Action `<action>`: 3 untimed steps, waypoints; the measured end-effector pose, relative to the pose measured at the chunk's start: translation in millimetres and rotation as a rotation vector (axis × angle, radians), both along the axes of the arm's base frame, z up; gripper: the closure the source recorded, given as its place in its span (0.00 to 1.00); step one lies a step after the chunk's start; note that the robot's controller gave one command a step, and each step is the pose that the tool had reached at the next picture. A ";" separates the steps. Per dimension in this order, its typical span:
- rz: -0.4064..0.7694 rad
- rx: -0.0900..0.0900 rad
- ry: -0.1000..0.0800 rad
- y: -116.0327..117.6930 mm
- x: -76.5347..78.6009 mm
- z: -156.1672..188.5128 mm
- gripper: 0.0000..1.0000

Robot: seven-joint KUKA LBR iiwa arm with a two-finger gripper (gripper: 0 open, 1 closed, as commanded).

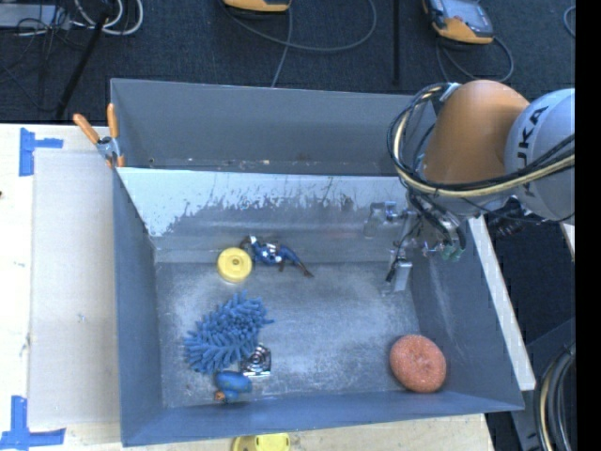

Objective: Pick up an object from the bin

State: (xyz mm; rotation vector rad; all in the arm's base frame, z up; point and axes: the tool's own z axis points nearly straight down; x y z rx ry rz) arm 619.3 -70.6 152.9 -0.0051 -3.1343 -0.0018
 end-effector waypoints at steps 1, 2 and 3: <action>0.001 -0.001 -0.007 0.1 1.6 4.9 0.00; 0.033 0.001 -0.002 -30.0 -42.8 42.7 0.00; -0.004 -0.001 -0.008 -45.3 -38.5 88.7 0.00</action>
Offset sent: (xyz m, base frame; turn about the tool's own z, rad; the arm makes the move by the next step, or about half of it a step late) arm -0.0513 -0.0383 0.0536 -0.0371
